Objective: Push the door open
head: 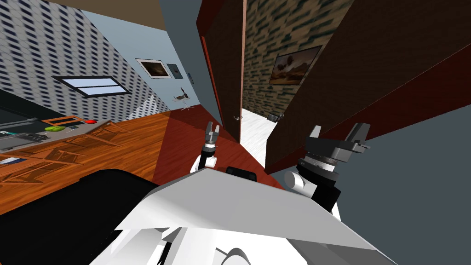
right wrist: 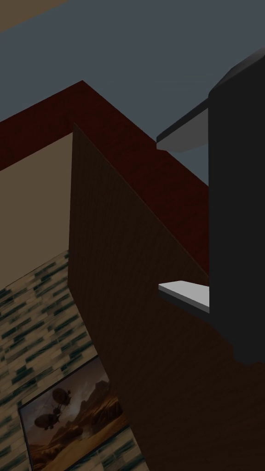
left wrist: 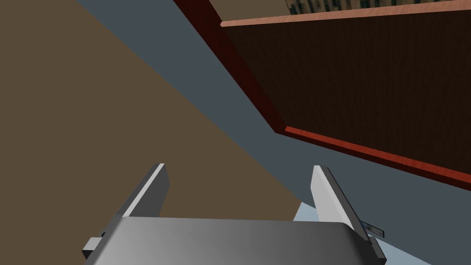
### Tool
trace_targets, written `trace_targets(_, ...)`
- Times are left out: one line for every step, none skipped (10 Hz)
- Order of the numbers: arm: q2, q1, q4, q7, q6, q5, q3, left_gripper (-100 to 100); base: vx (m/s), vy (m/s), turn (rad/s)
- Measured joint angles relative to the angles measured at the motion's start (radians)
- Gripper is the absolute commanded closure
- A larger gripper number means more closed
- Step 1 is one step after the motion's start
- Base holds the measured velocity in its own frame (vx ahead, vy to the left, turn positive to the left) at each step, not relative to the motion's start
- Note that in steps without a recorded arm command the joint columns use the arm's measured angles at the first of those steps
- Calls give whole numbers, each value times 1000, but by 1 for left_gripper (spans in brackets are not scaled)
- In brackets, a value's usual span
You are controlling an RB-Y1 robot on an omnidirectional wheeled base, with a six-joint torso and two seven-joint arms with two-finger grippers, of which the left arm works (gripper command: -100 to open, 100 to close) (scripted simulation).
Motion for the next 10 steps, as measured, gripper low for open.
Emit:
trace_targets(1,-14,30,1,-4,-2,-5,-100,84,84,-16)
trace_targets(3,-21,49,3,-6,-4,-12,-100,95,83,-18)
trace_targets(6,-34,77,6,-9,-5,-16,-100,118,63,-21)
trace_targets(7,-44,103,7,-14,-7,-23,-100,108,57,-15)
trace_targets(9,-54,128,9,-16,-9,-29,-100,95,70,-18)
trace_targets(8,-63,148,9,-16,-13,-39,-100,91,78,-21)
trace_targets(3,-69,181,6,-26,-18,-52,-100,92,80,-19)
trace_targets(8,-84,208,9,-28,-19,-56,-100,92,81,-18)
trace_targets(9,-98,227,12,-22,-21,-63,-100,90,78,-21)
trace_targets(10,-108,254,13,-24,-24,-71,-100,93,86,-17)
